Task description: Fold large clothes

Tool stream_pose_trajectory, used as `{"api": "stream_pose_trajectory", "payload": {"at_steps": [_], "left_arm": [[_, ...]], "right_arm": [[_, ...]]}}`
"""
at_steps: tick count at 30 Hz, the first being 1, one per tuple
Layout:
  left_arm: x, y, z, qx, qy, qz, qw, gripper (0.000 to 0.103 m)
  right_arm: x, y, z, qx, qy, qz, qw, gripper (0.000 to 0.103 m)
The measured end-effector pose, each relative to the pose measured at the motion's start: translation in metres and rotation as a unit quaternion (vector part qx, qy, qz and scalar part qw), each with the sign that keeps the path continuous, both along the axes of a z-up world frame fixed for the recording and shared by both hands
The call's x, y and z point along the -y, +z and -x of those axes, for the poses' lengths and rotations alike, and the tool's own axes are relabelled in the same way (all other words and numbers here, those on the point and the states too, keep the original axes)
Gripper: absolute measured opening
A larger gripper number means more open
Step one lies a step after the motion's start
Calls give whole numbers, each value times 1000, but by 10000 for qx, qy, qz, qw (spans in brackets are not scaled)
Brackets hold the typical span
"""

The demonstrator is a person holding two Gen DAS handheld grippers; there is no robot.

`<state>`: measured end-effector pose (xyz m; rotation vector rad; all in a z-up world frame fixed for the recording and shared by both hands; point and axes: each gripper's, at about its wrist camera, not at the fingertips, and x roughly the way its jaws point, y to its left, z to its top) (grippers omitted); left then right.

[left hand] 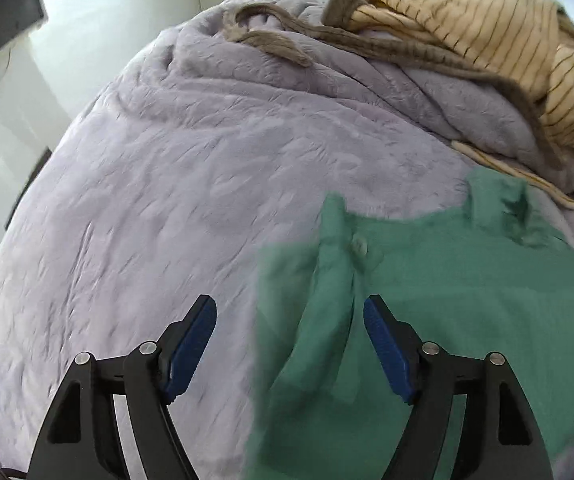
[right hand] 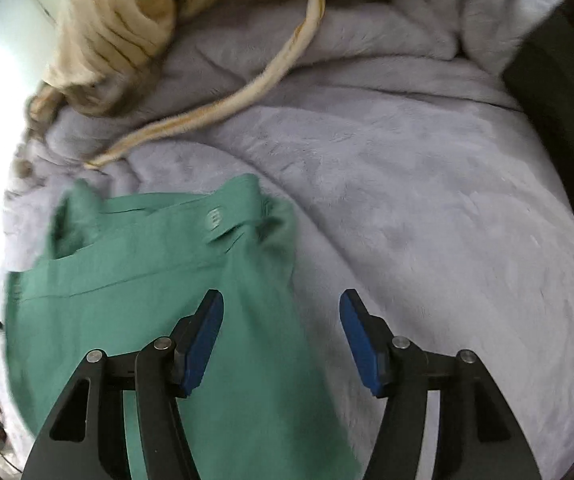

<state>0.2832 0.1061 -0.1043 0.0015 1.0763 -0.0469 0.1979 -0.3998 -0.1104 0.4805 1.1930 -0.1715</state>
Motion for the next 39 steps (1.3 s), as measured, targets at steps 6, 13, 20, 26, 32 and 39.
{"api": "stream_pose_trajectory", "payload": {"at_steps": [6,13,20,26,32,39], "left_arm": [[-26,-3,66,-687,-159,726,9949,77],[-28,-20,97,-909,-318,1204,9880,77],[-28,-36,100,-1132,-562,1441,9815,39],[-46,-17,119,-796,-656,1770,9788,12],[-52,-57,138,-1171,-632,1429,9808,9],[-58,-48,156,-1164,-563,1202,9843,9]], "right_arm": [[-93,23,64,184,1063,-1871,9764,65],[-248,-51,87,-680,1176,-4068,9034,66],[-274,-82,78,-592,133,-4556,8881,65],[-267,-50,70,-402,504,-4074,9110,9],[-283,-81,78,-983,685,-3544,9274,9],[-277,-56,95,-1253,1419,-3628,9124,10]]}}
